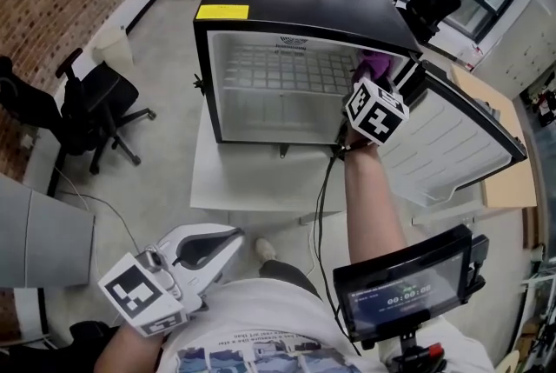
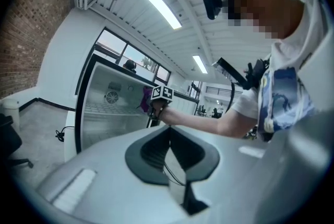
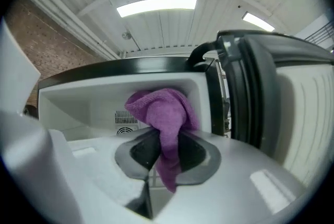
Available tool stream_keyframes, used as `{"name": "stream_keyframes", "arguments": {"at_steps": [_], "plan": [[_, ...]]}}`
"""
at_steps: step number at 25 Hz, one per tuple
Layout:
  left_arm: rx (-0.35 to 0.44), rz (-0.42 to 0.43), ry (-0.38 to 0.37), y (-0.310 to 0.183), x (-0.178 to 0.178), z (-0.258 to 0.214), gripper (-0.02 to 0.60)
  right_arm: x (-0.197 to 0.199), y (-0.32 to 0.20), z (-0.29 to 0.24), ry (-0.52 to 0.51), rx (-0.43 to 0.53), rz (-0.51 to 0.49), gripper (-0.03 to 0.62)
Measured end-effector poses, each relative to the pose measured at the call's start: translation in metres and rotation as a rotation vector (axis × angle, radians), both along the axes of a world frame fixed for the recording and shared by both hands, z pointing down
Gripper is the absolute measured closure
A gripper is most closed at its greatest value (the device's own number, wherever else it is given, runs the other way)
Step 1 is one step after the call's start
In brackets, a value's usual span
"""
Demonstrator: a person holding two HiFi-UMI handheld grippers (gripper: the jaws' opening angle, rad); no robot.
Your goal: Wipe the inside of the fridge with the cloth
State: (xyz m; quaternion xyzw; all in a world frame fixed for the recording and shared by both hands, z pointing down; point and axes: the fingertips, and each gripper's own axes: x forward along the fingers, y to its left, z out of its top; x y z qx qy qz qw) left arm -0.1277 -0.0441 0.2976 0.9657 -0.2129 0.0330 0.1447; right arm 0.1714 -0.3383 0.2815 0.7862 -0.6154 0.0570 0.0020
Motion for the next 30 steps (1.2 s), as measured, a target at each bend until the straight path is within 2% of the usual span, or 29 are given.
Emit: {"name": "stream_keyframes", "arguments": {"at_steps": [7,12,21,30], "plan": [[-0.010,0.049,-0.008,0.026,-0.003,0.006,0.574,-0.005,0.042,0.002,0.014,0.008,0.001,0.520],[-0.008,0.041,-0.010,0.034,-0.001,0.006,0.574,-0.010,0.039,0.005,0.030,-0.023,-0.042,0.520],[0.003,-0.038,-0.011,0.008,0.000,0.003,0.574,-0.022,-0.030,0.014,0.134,-0.085,-0.154,0.520],[-0.025,-0.074,-0.004,-0.031,0.024,0.004,0.574,-0.025,-0.091,0.042,0.133,-0.204,-0.191,0.520]]}}
